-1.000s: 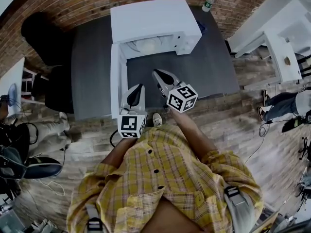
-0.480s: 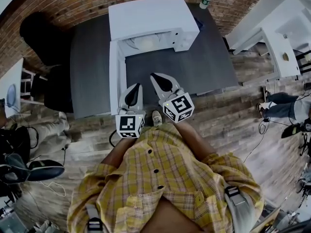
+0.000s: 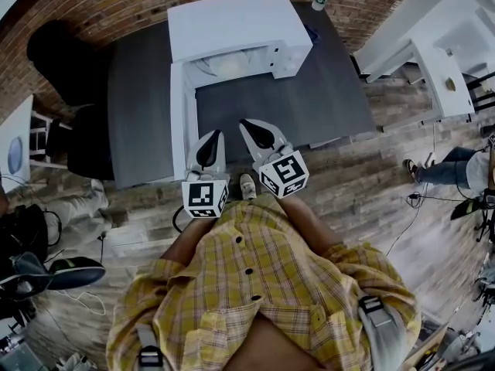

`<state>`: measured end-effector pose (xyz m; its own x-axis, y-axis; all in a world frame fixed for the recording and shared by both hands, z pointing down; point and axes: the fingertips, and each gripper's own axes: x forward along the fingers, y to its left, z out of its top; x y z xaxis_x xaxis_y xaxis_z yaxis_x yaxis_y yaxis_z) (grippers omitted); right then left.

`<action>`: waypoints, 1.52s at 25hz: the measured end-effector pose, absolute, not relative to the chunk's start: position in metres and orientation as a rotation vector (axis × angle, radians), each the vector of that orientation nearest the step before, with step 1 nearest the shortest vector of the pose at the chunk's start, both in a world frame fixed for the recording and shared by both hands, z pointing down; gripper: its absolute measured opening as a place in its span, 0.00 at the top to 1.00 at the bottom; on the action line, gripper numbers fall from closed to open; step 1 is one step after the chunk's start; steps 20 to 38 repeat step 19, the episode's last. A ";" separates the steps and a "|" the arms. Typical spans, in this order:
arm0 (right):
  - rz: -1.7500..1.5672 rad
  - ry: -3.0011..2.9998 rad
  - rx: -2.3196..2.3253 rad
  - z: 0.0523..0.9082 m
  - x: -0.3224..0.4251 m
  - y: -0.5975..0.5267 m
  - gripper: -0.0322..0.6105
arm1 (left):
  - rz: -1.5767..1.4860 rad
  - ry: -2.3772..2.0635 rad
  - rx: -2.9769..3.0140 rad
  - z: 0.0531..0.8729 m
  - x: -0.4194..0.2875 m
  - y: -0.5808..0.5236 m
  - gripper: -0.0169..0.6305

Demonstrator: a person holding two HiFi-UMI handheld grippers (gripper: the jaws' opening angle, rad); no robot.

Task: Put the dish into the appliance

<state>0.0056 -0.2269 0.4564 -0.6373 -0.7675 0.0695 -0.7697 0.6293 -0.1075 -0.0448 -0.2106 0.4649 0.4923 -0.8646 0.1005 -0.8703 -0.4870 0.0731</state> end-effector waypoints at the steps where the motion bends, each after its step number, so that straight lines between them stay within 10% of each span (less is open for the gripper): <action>1: 0.202 -2.818 1.334 0.457 0.006 -0.226 0.95 | 0.078 -1.524 2.620 0.464 -0.043 -0.210 0.98; 38: 0.217 -2.809 1.348 0.455 0.013 -0.220 0.95 | 0.112 -1.546 2.619 0.461 -0.040 -0.206 0.98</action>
